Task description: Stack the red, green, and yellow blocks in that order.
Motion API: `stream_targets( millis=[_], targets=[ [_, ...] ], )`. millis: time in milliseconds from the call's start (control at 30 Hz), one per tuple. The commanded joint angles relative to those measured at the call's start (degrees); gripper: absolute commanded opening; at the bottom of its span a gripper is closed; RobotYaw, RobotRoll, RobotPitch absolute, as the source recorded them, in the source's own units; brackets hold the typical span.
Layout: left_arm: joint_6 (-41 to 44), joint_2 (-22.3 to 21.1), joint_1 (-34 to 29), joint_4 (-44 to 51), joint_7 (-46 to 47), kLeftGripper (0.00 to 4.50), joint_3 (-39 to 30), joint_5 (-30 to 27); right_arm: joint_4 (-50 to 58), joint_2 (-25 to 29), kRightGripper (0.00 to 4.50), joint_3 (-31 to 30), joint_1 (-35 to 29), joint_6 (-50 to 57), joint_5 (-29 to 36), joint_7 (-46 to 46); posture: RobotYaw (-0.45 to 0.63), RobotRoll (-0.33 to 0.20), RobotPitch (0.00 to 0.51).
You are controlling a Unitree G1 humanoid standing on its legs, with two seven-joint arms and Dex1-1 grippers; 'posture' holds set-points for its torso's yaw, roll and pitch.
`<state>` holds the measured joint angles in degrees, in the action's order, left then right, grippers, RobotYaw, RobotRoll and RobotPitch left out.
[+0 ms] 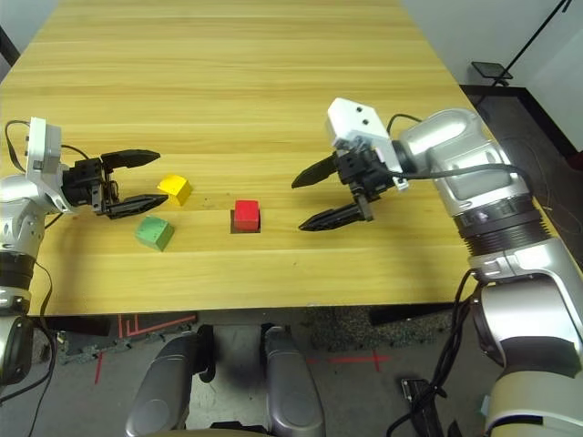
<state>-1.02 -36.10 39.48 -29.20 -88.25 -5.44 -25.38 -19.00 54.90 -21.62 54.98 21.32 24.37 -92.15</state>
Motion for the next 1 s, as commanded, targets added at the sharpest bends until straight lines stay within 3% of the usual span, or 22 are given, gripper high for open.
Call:
stream_targets(
  millis=[33, 200, 500, 733, 1000],
  targets=[
    [0.1, -3.6, -1.0, -0.2, -4.1, 4.5, 1.9, -1.2, -0.3, 2.2, 4.46, 2.9, -1.9, 0.2, 1.5, -0.4, 0.21, 0.016, 0.215],
    [-5.3, -8.5, -0.1, -4.5, -4.3, 4.5, 7.7, -1.8, 1.7, 3.9, 4.46, 6.7, -4.7, 1.5, 1.8, -0.3, 0.19, 0.023, 0.219],
    [-18.1, -12.1, 4.1, -12.1, -4.3, 4.5, 21.3, -4.1, 5.7, 3.3, 4.46, 11.6, -7.8, 4.8, 0.6, 0.4, 0.17, 0.021, 0.2],
    [-23.2, -13.1, 7.1, -16.2, -4.3, 4.5, 29.4, -7.4, 7.0, 2.4, 4.46, 12.5, -8.4, 5.9, -0.4, 1.1, 0.16, 0.02, 0.199],
    [-27.1, -12.4, 9.7, -20.8, -4.3, 4.5, 33.7, -7.2, 9.2, 2.1, 4.46, 13.5, -9.4, 7.4, -0.2, 1.6, 0.15, 0.023, 0.202]
  ],
)
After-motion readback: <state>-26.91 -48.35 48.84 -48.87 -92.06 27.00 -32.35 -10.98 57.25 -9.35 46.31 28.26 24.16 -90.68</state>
